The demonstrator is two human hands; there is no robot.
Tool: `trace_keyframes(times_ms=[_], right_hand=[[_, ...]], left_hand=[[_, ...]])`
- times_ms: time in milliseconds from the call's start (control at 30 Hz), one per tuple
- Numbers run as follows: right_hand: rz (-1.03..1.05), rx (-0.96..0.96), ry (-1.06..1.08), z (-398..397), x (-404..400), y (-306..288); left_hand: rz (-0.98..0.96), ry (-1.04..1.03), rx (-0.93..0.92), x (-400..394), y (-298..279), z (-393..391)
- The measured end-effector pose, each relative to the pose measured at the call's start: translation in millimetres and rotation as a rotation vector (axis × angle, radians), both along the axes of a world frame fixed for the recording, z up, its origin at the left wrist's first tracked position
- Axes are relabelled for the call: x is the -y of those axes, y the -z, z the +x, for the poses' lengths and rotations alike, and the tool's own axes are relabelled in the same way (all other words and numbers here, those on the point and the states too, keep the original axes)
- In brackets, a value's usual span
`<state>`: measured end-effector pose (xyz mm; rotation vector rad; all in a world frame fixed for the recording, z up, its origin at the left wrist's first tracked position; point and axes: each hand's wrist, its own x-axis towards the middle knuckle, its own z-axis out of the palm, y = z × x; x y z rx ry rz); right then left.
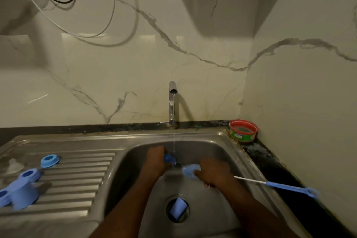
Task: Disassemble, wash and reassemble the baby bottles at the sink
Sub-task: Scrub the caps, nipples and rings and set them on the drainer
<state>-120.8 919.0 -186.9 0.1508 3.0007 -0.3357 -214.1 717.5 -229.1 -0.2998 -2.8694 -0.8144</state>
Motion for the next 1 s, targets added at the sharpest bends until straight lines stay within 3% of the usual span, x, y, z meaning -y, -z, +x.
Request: trace_keyframes(times_ms=[67,200,300,400,533,767,1000], right_hand=[[0.059,-0.028,-0.031,2,3,-3],[0.06,-0.086,-0.047,7,10,-7],[0.039,-0.22,-0.044,15,19,-12],[0.13,-0.184,-0.068,22,25,-16],[0.005,-0.261,-0.112,29,33,-34],[-0.269,-0.356,-0.293,17,112,-69],[-0.264,-0.348,-0.466,0,210,-68]], left_hand=[[-0.054,-0.003,-0.002,5,-2,7],[0.021,-0.02,-0.128,8,-17,24],[-0.077,-0.037,-0.026,10,-16,41],[-0.118,-0.041,0.035,14,-17,56],[-0.052,-0.02,-0.108,27,-43,71],[-0.137,-0.152,-0.152,141,-97,92],[-0.378,-0.378,-0.075,251,-132,116]])
